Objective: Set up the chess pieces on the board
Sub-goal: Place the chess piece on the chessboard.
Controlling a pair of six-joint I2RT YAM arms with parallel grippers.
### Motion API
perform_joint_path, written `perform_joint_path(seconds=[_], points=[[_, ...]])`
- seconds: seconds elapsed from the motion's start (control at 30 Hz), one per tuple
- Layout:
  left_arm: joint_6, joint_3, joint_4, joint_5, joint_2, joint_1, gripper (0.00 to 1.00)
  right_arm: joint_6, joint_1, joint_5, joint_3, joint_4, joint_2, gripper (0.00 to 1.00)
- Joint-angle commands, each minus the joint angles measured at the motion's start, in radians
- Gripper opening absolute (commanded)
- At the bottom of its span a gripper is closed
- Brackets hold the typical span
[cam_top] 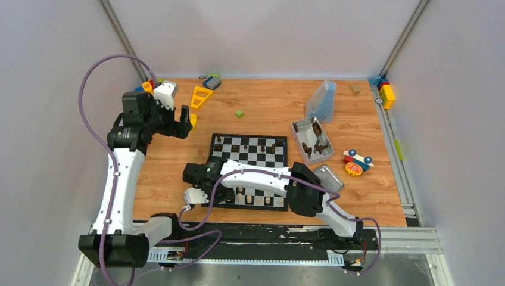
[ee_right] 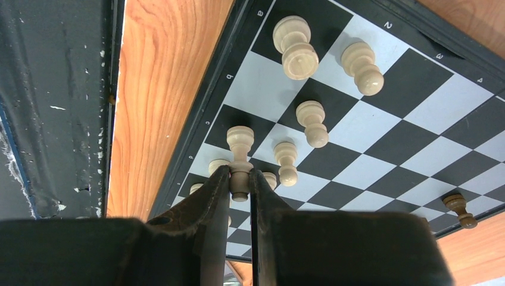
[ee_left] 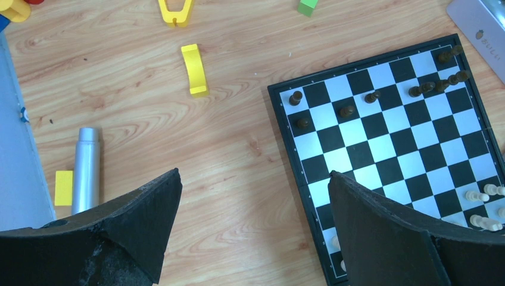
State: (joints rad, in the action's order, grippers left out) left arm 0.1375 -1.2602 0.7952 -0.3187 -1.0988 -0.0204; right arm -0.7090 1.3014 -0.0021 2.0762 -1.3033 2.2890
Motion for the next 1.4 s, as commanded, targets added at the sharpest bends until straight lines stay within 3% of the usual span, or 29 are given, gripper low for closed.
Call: perform_joint_path(seconds=[0.0, 0.97, 1.37], points=[[0.019, -0.011, -0.017, 0.000, 0.028, -0.007, 1.00, -0.014, 0.007, 0.046, 0.020, -0.006, 0.000, 0.04], [0.013, -0.004, -0.022, -0.005, 0.034, -0.008, 1.00, -0.026, 0.027, 0.063, -0.007, -0.033, 0.006, 0.05], [0.021, 0.007, -0.023, 0.001, 0.040, -0.008, 1.00, -0.011, 0.029, 0.071, 0.019, -0.022, 0.021, 0.17]])
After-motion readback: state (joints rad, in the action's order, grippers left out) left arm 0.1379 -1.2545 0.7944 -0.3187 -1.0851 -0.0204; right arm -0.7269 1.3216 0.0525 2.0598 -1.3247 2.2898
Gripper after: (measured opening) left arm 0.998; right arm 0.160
